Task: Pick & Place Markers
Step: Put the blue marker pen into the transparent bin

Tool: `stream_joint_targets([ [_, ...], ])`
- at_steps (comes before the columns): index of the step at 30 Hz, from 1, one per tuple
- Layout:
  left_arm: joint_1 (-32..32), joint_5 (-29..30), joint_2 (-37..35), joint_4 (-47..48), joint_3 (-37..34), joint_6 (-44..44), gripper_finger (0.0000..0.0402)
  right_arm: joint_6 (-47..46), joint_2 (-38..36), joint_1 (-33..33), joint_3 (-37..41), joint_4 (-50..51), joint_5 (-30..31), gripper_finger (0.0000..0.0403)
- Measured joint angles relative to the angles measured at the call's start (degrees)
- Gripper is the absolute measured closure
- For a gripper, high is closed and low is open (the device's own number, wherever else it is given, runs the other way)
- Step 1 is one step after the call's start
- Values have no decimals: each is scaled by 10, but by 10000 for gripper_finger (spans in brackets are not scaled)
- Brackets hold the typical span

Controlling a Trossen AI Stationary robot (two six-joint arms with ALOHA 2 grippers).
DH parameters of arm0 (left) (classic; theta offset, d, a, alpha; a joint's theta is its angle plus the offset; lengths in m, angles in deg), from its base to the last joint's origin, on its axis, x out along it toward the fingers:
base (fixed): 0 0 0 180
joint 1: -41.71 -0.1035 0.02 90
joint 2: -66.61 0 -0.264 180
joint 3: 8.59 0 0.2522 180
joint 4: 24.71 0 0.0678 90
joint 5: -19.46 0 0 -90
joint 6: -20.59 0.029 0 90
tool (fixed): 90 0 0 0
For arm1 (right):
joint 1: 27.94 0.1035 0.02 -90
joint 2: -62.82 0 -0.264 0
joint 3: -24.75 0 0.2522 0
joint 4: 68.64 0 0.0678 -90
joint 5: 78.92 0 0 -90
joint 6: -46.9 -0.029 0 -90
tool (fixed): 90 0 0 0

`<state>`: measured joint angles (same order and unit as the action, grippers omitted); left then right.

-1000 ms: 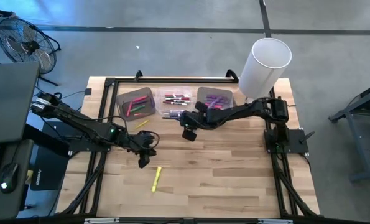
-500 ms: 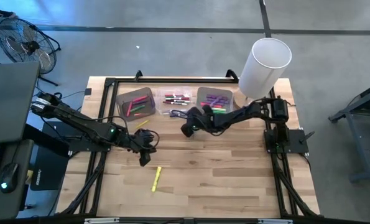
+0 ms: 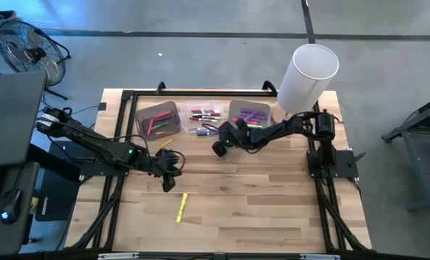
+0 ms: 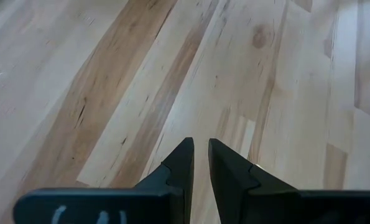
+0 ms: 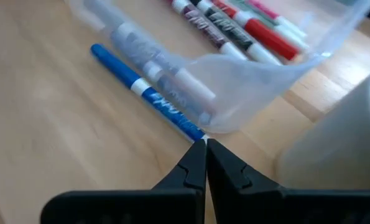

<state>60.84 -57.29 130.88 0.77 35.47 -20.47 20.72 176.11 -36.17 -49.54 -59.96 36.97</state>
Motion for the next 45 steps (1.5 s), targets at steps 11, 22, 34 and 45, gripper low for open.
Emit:
stream_joint_targets([
  [11,0,4,0,0,0,-13,355,72,-3,-4,-2,19,-128,402],
  [22,0,-4,0,1,0,-13,355,63,-38,8,-1,51,-73,402],
  [34,0,-2,0,5,0,-12,355,183,-115,18,-2,60,-129,403],
  [45,0,14,0,4,0,-8,355,339,-106,71,-2,166,-79,403],
])
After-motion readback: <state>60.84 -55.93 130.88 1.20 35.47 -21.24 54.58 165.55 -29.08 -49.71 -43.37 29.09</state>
